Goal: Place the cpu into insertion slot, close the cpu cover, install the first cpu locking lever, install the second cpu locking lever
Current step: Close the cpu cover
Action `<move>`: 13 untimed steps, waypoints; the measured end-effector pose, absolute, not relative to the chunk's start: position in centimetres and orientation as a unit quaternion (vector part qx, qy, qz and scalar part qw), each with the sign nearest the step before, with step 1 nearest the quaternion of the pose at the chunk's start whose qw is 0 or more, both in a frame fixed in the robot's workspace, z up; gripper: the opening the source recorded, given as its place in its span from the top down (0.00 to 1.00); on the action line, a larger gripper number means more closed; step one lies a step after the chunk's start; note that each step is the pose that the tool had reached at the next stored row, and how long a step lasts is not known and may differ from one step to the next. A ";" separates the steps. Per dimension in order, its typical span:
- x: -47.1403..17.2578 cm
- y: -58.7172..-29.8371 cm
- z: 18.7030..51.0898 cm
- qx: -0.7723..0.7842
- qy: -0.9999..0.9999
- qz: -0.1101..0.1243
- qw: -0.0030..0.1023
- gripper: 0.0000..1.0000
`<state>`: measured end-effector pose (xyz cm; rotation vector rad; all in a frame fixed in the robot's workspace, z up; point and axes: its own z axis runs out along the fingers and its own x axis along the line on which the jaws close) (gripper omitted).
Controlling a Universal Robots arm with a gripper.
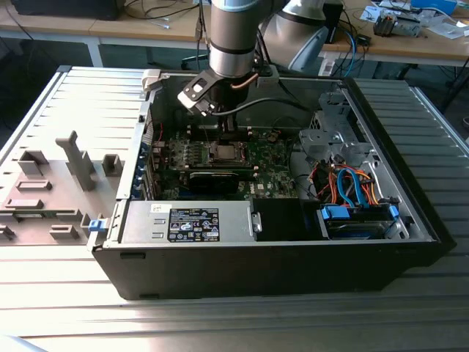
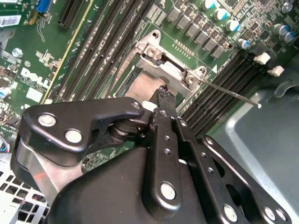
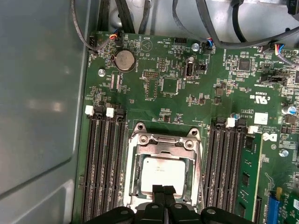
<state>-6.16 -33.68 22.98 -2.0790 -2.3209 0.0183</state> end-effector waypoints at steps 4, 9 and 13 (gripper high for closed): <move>-6.3 -33.7 22.2 -0.667 -0.745 0.006 0.013 0.89; -6.9 -33.7 21.1 -0.667 -0.745 0.006 0.013 0.89; -7.1 -33.7 20.6 -0.667 -0.745 0.006 0.013 0.89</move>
